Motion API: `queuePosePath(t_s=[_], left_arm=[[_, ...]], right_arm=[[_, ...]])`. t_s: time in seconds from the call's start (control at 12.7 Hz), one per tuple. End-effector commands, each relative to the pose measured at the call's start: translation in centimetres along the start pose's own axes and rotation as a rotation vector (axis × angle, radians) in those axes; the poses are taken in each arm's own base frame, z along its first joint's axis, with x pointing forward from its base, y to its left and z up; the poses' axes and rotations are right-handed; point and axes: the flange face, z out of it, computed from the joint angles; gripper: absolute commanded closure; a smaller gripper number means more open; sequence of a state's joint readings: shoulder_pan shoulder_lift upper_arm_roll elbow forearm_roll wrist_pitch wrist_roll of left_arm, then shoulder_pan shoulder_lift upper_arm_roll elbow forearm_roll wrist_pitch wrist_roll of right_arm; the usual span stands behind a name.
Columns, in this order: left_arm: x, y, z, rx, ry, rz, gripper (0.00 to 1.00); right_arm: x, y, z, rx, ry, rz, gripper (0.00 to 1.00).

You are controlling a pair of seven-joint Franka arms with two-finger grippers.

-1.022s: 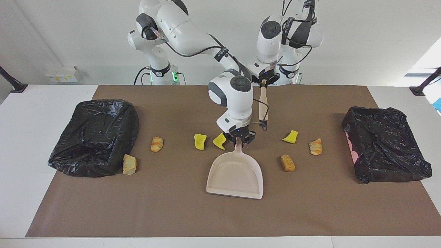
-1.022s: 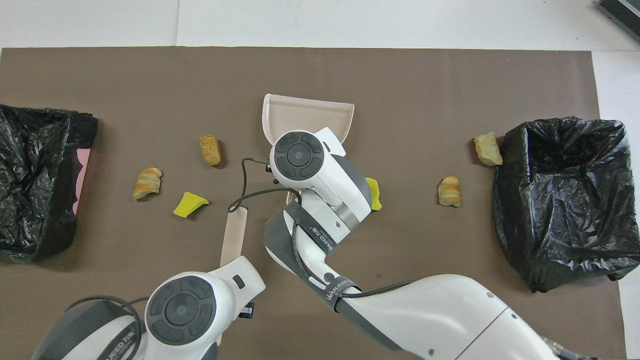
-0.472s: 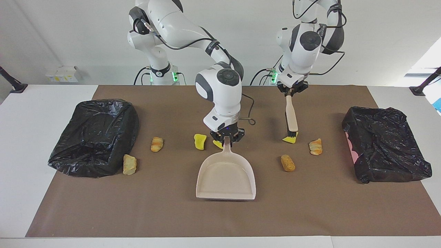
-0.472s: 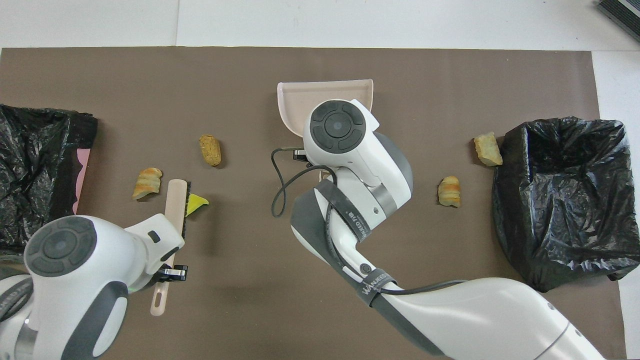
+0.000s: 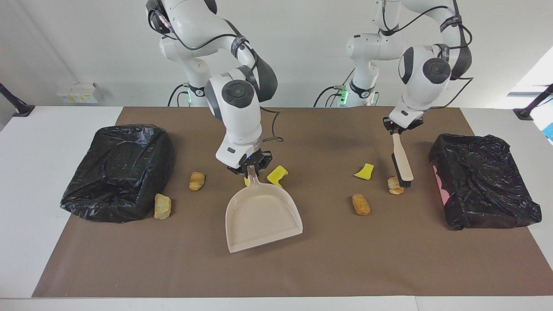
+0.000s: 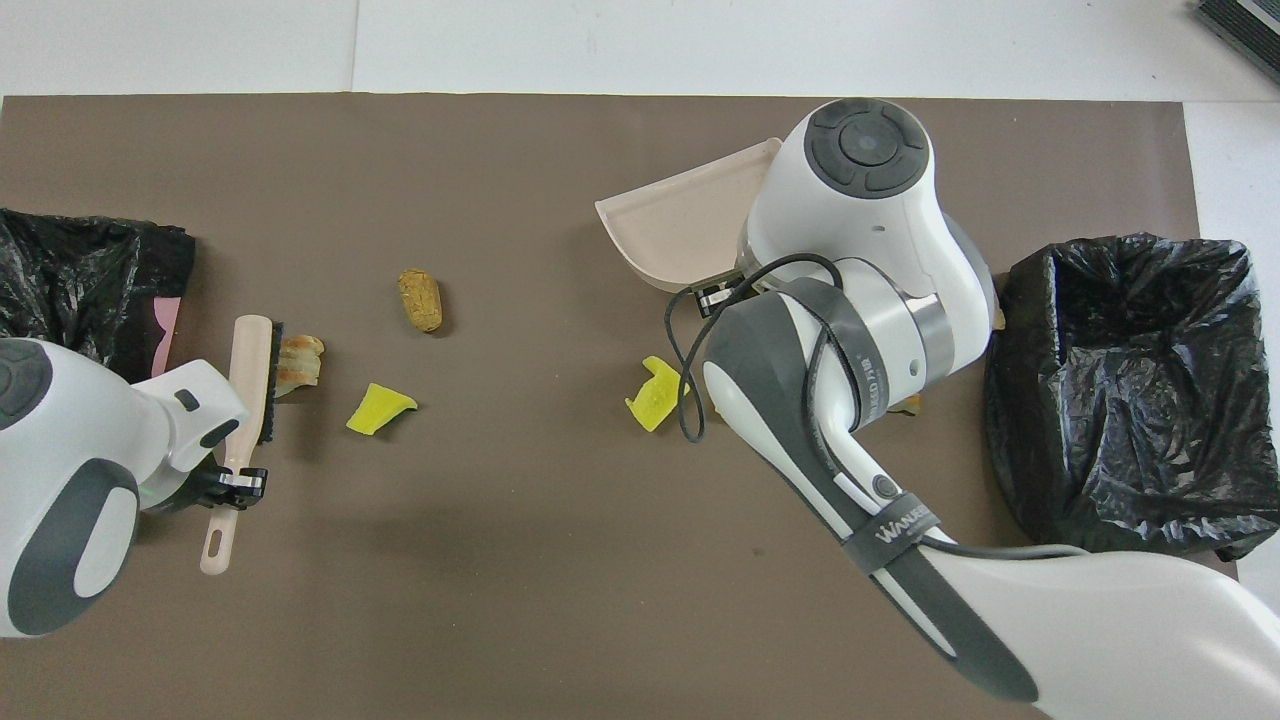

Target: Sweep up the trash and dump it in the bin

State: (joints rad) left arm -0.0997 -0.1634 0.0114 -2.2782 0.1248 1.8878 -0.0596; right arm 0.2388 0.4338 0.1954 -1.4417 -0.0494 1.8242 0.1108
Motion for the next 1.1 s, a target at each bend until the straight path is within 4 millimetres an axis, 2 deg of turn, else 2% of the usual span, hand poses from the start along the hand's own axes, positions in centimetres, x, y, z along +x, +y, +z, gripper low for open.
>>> queuePosePath(t_s=[0.0, 0.08, 0.16, 0.24, 0.39, 0.47, 0.63, 0.79, 1.02], left_arm=[[1.8, -0.7, 1.1, 0.023, -0.020, -0.002, 1.00], [2.0, -0.8, 1.5, 0.022, -0.019, -0.003, 1.00], [2.2, -2.2, 2.0, 0.013, -0.015, -0.031, 1.00], [2.3, -2.6, 2.1, 0.011, -0.013, -0.036, 1.00], [2.3, -2.4, 2.4, 0.010, -0.019, -0.047, 1.00], [2.3, -2.1, 2.4, 0.011, -0.019, -0.049, 1.00], [2.5, -0.6, 3.2, 0.017, -0.034, -0.098, 1.00], [2.6, 1.5, 3.2, 0.000, -0.038, -0.112, 1.00], [2.1, 5.1, 3.0, -0.049, -0.051, -0.083, 1.00]], right_arm=[[-2.1, -0.6, 0.7, 0.013, -0.034, -0.169, 1.00], [-2.7, -1.0, 1.0, 0.008, -0.043, -0.217, 1.00], [-3.3, -1.2, 1.3, 0.006, -0.050, -0.292, 1.00], [-3.8, -1.4, 1.5, 0.005, -0.060, -0.382, 1.00], [-4.6, -2.0, 1.6, -0.002, -0.069, -0.525, 1.00], [-5.0, -3.3, 1.9, -0.011, -0.069, -0.622, 1.00], [-5.5, -4.2, 2.4, -0.013, -0.063, -0.767, 1.00], [-5.3, -5.2, 3.3, -0.013, -0.059, -0.860, 1.00], [-5.3, -10.0, 4.0, -0.023, -0.017, -0.961, 1.00]])
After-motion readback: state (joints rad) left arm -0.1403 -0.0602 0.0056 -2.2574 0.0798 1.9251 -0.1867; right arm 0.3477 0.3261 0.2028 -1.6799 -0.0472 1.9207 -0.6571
